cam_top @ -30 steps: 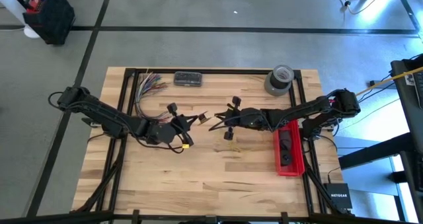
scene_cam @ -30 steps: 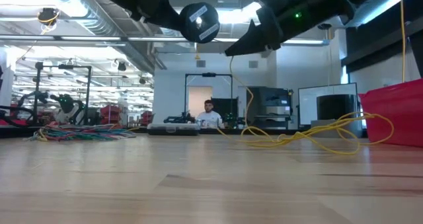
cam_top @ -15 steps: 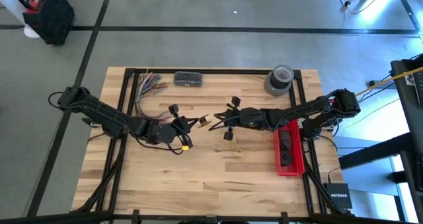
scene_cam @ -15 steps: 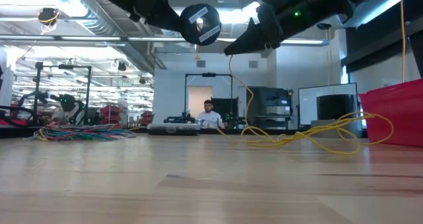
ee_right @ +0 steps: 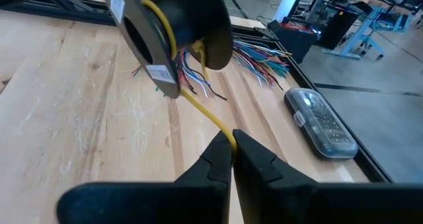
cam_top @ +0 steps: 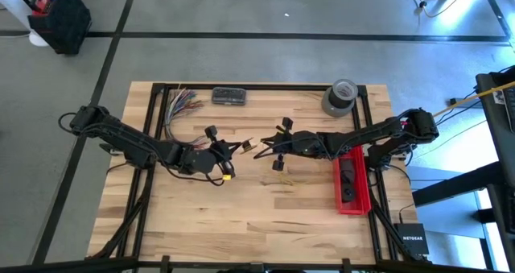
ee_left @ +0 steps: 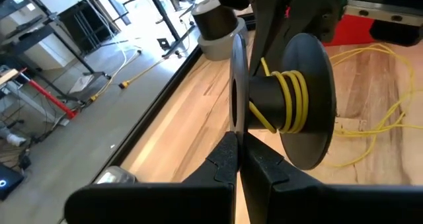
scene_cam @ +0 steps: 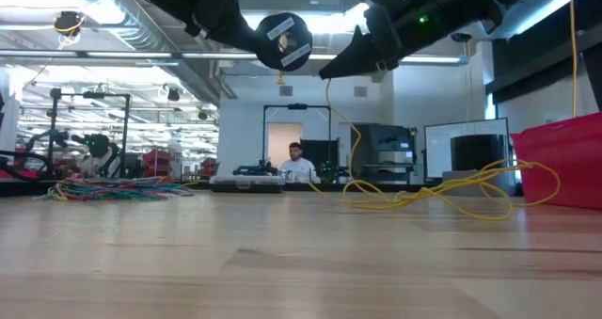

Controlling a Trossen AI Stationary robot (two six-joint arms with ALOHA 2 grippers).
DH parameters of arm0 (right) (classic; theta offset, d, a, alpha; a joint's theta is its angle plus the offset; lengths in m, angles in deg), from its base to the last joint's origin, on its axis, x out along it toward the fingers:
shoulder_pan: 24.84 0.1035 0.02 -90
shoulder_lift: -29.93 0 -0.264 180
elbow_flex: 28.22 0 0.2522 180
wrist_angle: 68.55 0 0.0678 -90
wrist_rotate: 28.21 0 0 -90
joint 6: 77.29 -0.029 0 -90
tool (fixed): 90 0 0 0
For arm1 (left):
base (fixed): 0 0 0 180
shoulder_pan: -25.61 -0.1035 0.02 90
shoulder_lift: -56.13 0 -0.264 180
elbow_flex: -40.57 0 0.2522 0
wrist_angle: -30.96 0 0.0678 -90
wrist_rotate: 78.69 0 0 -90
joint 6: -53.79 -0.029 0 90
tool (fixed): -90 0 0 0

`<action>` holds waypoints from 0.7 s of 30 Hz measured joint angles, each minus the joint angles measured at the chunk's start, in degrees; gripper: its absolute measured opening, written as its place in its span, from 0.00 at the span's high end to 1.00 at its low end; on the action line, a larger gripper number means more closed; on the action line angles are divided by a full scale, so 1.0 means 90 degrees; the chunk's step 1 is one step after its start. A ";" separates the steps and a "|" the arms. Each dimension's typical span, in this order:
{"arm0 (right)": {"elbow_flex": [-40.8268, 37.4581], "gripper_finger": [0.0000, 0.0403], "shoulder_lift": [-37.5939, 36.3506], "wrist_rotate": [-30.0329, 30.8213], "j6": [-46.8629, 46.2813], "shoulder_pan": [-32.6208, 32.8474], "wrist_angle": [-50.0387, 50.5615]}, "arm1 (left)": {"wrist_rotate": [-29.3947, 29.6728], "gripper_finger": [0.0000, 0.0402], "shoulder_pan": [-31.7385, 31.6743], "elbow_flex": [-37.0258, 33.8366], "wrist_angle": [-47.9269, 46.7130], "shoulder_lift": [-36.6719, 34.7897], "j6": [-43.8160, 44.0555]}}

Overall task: Coil cords
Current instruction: Coil the yellow wire onto the black spool

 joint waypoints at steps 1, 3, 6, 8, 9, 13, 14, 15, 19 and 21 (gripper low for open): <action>0.0002 0.97 0.0000 0.0000 -0.0035 0.0000 0.0007 | 0.0000 1.00 0.0000 0.0000 0.0005 0.0000 -0.0002; 0.0002 0.96 0.0000 0.0000 -0.0120 0.0000 0.0070 | 0.0002 1.00 -0.0002 0.0000 0.0004 0.0000 0.0007; 0.0005 0.95 0.0000 -0.0002 -0.0206 0.0000 0.0173 | 0.0002 1.00 0.0005 0.0000 0.0001 0.0000 0.0006; 0.0005 0.90 0.0000 0.0004 -0.0203 0.0000 0.0304 | 0.0000 1.00 0.0007 0.0000 -0.0001 0.0000 -0.0031; 0.0006 0.87 -0.0017 0.0013 -0.0201 0.0000 0.0440 | 0.0000 1.00 0.0010 -0.0002 -0.0006 0.0000 -0.0034; 0.0039 0.74 -0.0574 0.0033 -0.0153 0.0000 0.1798 | 0.0000 1.00 0.0023 -0.0002 -0.0019 0.0000 -0.0003; 0.0063 0.71 -0.0767 0.0039 -0.0180 0.0000 0.2202 | 0.0004 1.00 0.0051 -0.0004 -0.0038 0.0000 0.0000; 0.0063 0.68 -0.0938 0.0039 -0.0285 0.0000 0.2549 | 0.0004 1.00 0.0066 -0.0005 -0.0034 -0.0003 -0.0001; -0.0092 0.62 -0.1379 -0.0347 -0.0701 0.0000 0.3082 | 0.0001 1.00 0.0085 -0.0005 0.0022 -0.0027 0.0014; -0.0313 0.61 -0.1395 -0.0591 -0.0809 0.0000 0.2829 | 0.0002 1.00 0.0083 -0.0005 0.0030 -0.0029 0.0049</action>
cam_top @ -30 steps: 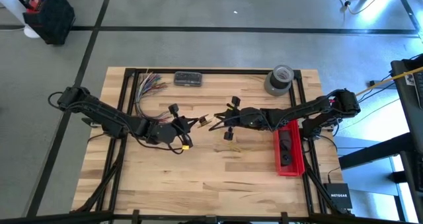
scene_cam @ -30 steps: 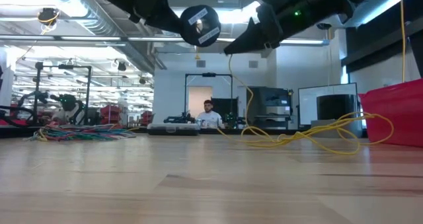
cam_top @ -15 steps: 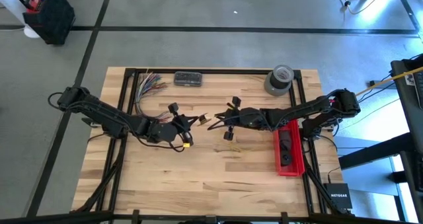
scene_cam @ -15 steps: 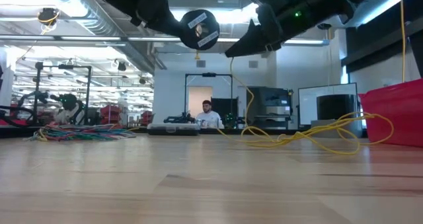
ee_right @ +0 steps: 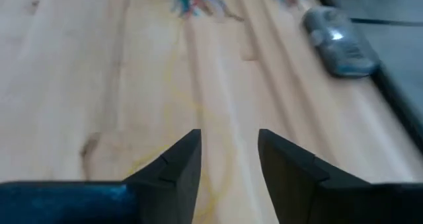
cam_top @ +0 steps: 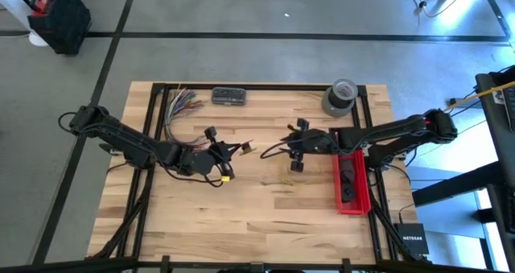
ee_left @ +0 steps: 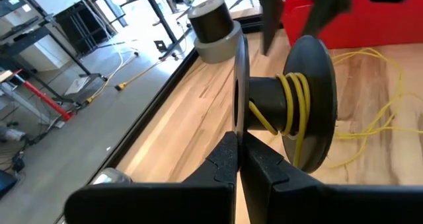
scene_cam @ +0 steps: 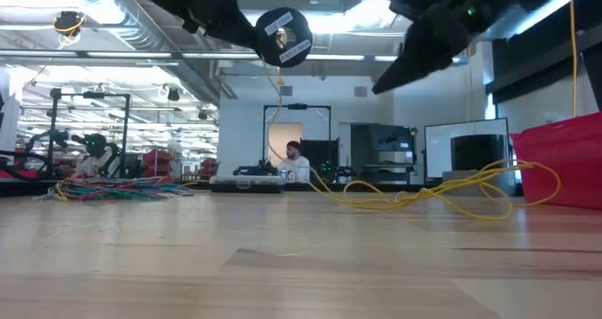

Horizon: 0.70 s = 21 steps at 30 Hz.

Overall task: Coil cords
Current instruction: Coil the yellow wire onto the black spool

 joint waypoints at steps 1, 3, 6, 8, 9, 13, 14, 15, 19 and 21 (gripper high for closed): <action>-0.0168 0.61 0.0051 -0.0060 -0.0009 0.0000 -0.0277 | 0.0004 1.00 -0.0002 0.0000 -0.0005 0.0000 -0.0002; -0.0565 0.62 0.0255 -0.0088 -0.0036 0.0002 -0.1250 | 0.0006 1.00 -0.0002 0.0000 0.0039 0.0000 -0.0027; -0.1088 0.62 0.0777 -0.0086 -0.0155 0.0005 -0.2951 | -0.0004 1.00 -0.0032 0.0000 0.0256 -0.0001 -0.0160; -0.1195 0.63 0.1225 -0.0086 -0.0155 0.0005 -0.3810 | 0.0002 1.00 -0.0039 0.0000 0.0301 -0.0012 -0.0161; -0.1187 0.63 0.1441 -0.0088 -0.0155 0.0005 -0.4105 | 0.0004 1.00 -0.0039 0.0000 0.0302 -0.0012 -0.0158; -0.0849 0.63 0.2342 -0.0246 0.0018 0.0000 -0.4883 | 0.0004 1.00 -0.0035 0.0000 0.0331 -0.0012 -0.0113; -0.0736 0.63 0.2532 -0.0227 0.0128 0.0000 -0.4995 | 0.0001 1.00 -0.0032 0.0000 0.0365 -0.0012 -0.0082; -0.0626 0.63 0.2701 -0.0183 0.0203 0.0000 -0.5033 | 0.0002 1.00 -0.0032 0.0000 0.0350 -0.0012 -0.0055; -0.0143 0.63 0.3260 -0.0115 0.0543 -0.0056 -0.5031 | 0.0012 1.00 0.0015 0.0000 0.0343 -0.0012 -0.0029; 0.0063 0.63 0.3485 -0.0170 0.0554 -0.0099 -0.5020 | 0.0004 1.00 0.0017 -0.0003 0.0384 -0.0012 -0.0082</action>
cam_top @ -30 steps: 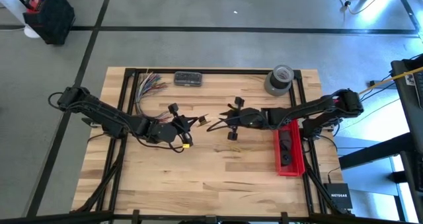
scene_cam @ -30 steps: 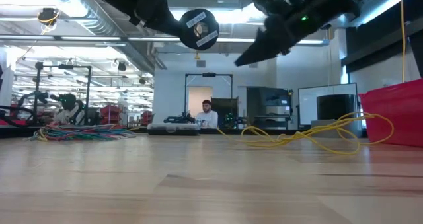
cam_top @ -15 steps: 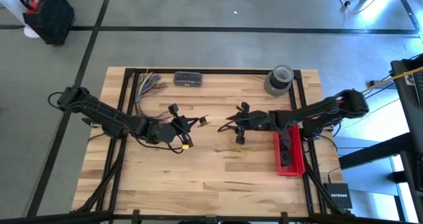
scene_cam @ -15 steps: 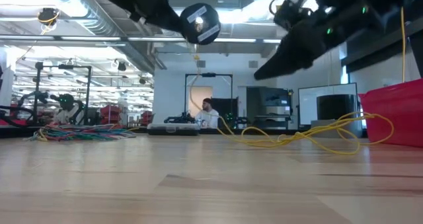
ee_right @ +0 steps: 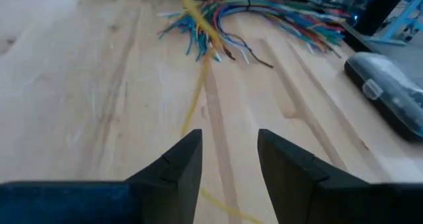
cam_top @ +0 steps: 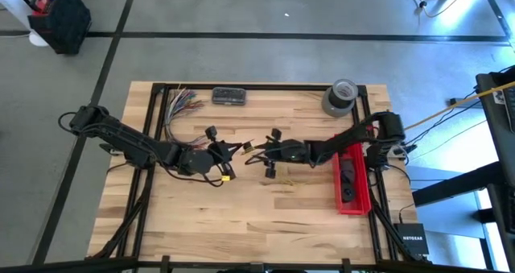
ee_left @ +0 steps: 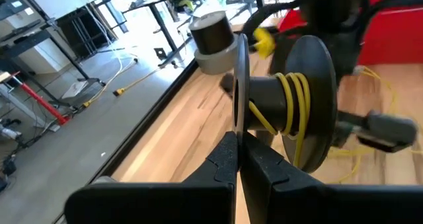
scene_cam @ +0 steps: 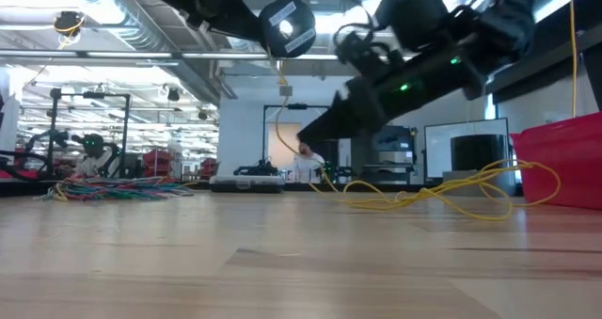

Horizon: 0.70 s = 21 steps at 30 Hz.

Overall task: Coil cords
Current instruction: Coil the yellow wire onto the black spool

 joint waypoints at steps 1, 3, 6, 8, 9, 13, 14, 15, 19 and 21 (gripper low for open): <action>0.0095 0.63 0.0126 -0.0067 -0.0008 -0.0002 0.0002 | 0.0001 1.00 0.0005 -0.0003 0.0061 0.0000 -0.0050; 0.0276 0.63 0.0350 -0.0139 -0.0039 -0.0002 -0.0007 | -0.0004 1.00 0.0005 0.0005 0.0147 0.0000 -0.0087; 0.0420 0.63 0.0589 -0.0206 -0.0036 0.0011 0.0047 | 0.0001 1.00 0.0000 0.0003 0.0107 0.0000 -0.0091; 0.0442 0.63 0.0615 -0.0262 -0.0033 0.0014 0.0069 | -0.0004 1.00 0.0002 0.0003 0.0120 0.0000 -0.0093; 0.0454 0.63 0.0592 -0.0262 -0.0033 0.0014 0.0116 | 0.0003 1.00 0.0000 0.0003 0.0110 0.0000 -0.0093; 0.0452 0.63 0.0201 -0.0038 0.0196 0.0015 0.1007 | -0.0002 1.00 0.0005 0.0003 0.0076 0.0000 -0.0091; 0.0449 0.63 0.0067 0.0037 0.0263 0.0014 0.1228 | -0.0002 1.00 0.0007 0.0003 0.0076 0.0000 -0.0086; 0.0449 0.63 -0.0076 0.0082 0.0276 0.0014 0.1432 | 0.0000 1.00 0.0007 0.0003 0.0069 0.0000 -0.0088; 0.0454 0.63 -0.0303 -0.0265 0.0045 0.0084 0.1623 | 0.0000 1.00 0.0007 0.0003 0.0093 0.0000 -0.0108; 0.0451 0.63 -0.0280 -0.0506 -0.0054 0.0175 0.1642 | -0.0001 1.00 0.0005 0.0003 0.0077 0.0000 -0.0100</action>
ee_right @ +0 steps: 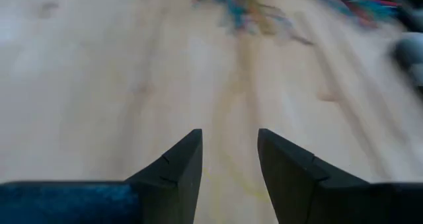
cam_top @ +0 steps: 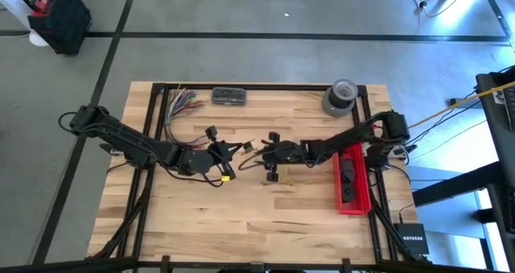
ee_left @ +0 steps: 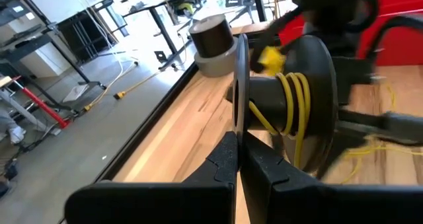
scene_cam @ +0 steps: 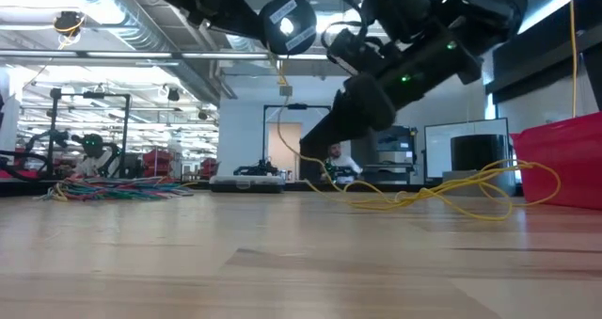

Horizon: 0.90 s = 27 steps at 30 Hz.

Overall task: Coil cords
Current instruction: Coil the yellow wire onto the black spool

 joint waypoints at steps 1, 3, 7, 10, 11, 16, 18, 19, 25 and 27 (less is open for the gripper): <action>0.0000 0.63 0.0077 -0.0026 -0.0012 0.0036 -0.0124 | 0.0002 1.00 0.0000 0.0000 -0.0001 0.0001 0.0003; 0.0004 0.63 0.0250 0.0044 -0.0011 0.0086 -0.0310 | 0.0002 1.00 0.0002 0.0000 0.0033 0.0002 0.0005; 0.0001 0.63 0.0620 0.0616 0.0044 0.0084 -0.0702 | 0.0000 1.00 0.0007 0.0000 0.0023 0.0002 0.0039; 0.0017 0.64 0.0669 0.1103 0.0377 0.0091 -0.0697 | 0.0002 1.00 0.0007 0.0000 -0.0002 0.0002 0.0100; 0.0017 0.67 0.0669 0.1091 0.0477 0.0093 -0.0708 | 0.0000 1.00 0.0007 0.0000 0.0002 0.0005 0.0069; 0.0022 0.89 0.0657 0.0999 0.0541 0.0087 -0.0681 | 0.0001 1.00 0.0007 0.0000 0.0016 0.0005 0.0016; 0.0022 0.97 0.0659 0.1065 0.0567 0.0024 -0.0679 | 0.0002 1.00 0.0024 0.0000 0.0013 0.0005 0.0012; 0.0022 0.98 0.0660 0.1095 0.0566 0.0004 -0.0671 | 0.0000 1.00 0.0032 0.0000 0.0020 0.0005 0.0007; 0.0022 0.87 0.0664 0.1098 0.0558 0.0015 -0.0653 | 0.0002 1.00 0.0034 0.0000 0.0025 0.0005 0.0007; 0.0022 0.82 0.0661 0.1093 0.0558 0.0019 -0.0624 | 0.0000 1.00 0.0034 0.0000 0.0022 0.0005 0.0007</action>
